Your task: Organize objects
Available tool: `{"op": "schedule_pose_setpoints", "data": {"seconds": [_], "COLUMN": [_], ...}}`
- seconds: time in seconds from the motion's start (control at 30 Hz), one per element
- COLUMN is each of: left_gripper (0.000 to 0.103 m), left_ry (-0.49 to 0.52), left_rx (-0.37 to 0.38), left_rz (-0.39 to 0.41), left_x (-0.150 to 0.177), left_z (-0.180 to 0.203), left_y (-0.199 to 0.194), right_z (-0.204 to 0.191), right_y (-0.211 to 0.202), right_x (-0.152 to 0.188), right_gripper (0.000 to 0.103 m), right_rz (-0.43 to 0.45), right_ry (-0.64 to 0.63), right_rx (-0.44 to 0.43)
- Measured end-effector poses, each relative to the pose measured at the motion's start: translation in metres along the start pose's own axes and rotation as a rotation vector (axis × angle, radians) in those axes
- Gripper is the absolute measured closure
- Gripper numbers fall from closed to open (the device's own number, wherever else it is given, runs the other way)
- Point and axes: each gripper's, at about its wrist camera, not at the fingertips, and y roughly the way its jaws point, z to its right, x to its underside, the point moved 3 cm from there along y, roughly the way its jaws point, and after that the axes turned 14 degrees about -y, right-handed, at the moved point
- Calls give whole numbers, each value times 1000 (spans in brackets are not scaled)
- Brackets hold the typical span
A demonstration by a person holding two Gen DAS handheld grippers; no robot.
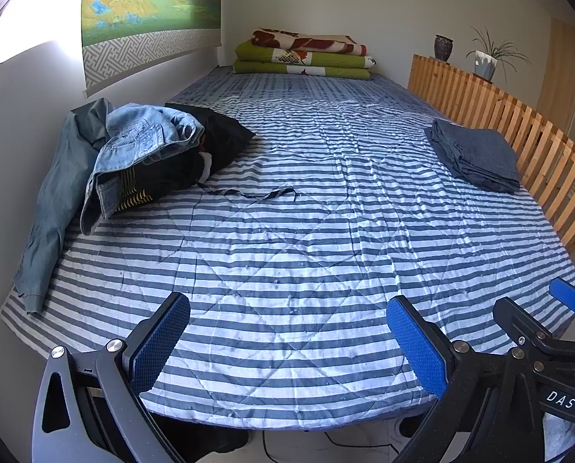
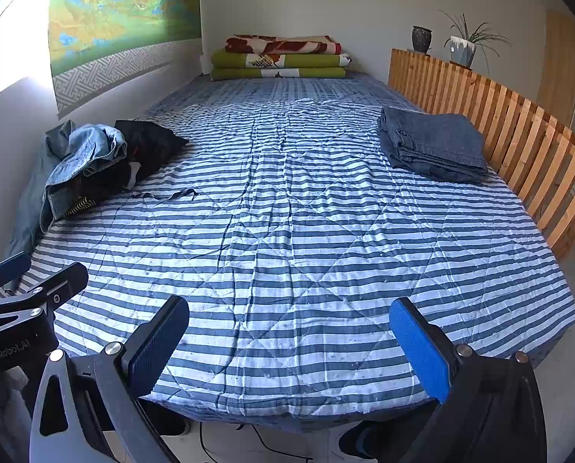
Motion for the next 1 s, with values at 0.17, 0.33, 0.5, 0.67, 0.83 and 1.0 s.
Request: {"op": "schedule_pose_setpoints", "data": {"seconds": [0.17, 0.33, 0.5, 0.67, 0.83, 1.0], "left_gripper": [0, 0, 0, 0, 0, 0], "left_ry": [11, 1, -33, -80, -135, -209], "left_rx": [-28, -21, 24, 12, -86, -169], "left_rz": [10, -36, -94, -94, -20, 27], "left_x": [-1, 3, 8, -2, -29, -51], "left_z": [-2, -7, -14, -38, -83, -138], "left_y": [5, 21, 37, 43, 41, 42], "right_z": [-2, -5, -16, -30, -57, -95], "right_y": [3, 7, 14, 22, 37, 59], "right_x": [0, -1, -10, -33, -68, -104], "right_gripper": [1, 1, 1, 1, 1, 1], "right_rz": [-10, -22, -23, 3, 30, 40], "right_ry": [-6, -16, -57, -95, -142, -201], "right_rx": [0, -2, 5, -7, -74, -159]}}
